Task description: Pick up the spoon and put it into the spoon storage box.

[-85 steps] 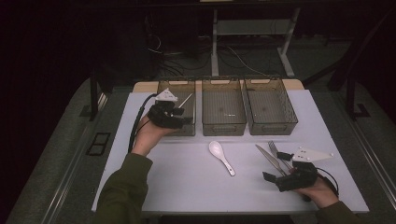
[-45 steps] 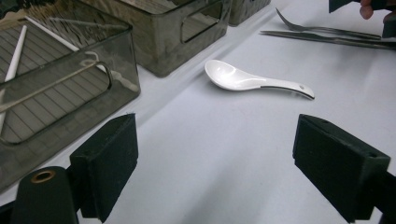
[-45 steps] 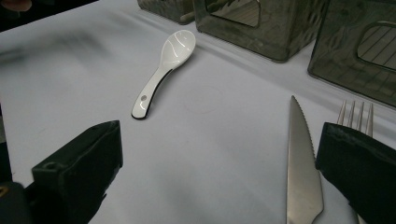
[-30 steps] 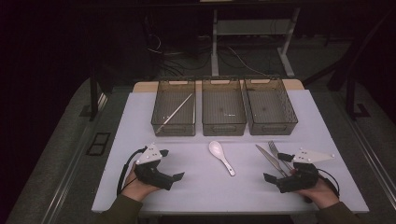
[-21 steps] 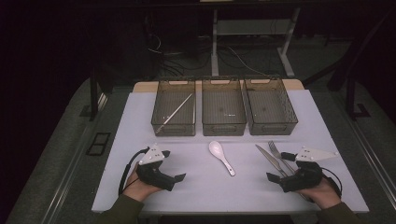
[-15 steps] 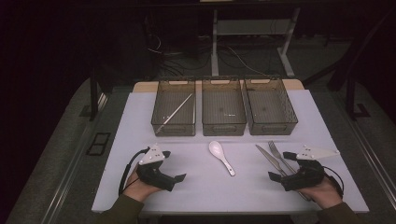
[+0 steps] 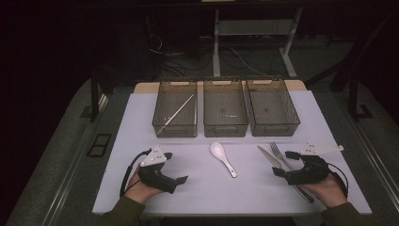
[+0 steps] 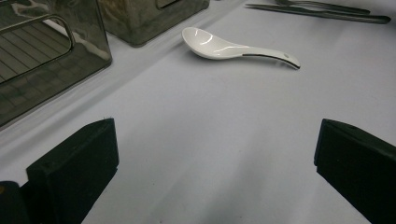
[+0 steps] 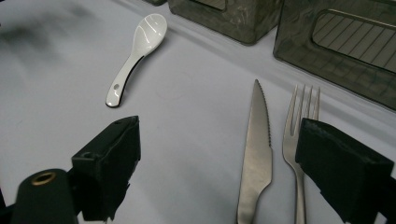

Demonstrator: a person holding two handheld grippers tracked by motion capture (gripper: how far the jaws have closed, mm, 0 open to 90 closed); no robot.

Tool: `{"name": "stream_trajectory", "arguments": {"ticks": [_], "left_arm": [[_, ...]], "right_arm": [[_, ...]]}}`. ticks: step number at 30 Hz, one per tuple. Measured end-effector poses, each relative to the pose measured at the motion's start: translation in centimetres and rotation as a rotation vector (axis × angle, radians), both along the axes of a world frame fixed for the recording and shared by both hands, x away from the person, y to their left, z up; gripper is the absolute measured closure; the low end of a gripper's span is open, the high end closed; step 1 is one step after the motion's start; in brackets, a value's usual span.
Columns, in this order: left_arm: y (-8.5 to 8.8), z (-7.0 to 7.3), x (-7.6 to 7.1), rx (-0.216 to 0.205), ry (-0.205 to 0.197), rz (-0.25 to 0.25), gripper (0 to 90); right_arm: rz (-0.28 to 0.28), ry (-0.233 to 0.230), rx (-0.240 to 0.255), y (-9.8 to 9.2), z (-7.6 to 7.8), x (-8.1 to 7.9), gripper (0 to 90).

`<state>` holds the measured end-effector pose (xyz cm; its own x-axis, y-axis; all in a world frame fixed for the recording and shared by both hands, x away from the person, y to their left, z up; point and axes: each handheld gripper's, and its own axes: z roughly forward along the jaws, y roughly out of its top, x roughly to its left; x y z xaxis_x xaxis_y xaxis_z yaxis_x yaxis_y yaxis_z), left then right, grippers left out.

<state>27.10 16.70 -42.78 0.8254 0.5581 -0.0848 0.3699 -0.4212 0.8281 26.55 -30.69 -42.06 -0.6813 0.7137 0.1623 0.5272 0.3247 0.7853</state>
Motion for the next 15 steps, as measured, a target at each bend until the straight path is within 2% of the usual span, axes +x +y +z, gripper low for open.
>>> {"name": "stream_trajectory", "arguments": {"ticks": [7,15], "left_arm": [[0.0,0.0,0.0,-0.002,0.002,-0.001,0.0],[-0.1,0.0,0.0,-0.005,0.004,0.000,0.0]], "right_arm": [[0.022,0.014,0.043,1.0,0.5,0.8,28.2],[0.075,0.017,0.086,3.1,1.1,1.7,45.9]]}}
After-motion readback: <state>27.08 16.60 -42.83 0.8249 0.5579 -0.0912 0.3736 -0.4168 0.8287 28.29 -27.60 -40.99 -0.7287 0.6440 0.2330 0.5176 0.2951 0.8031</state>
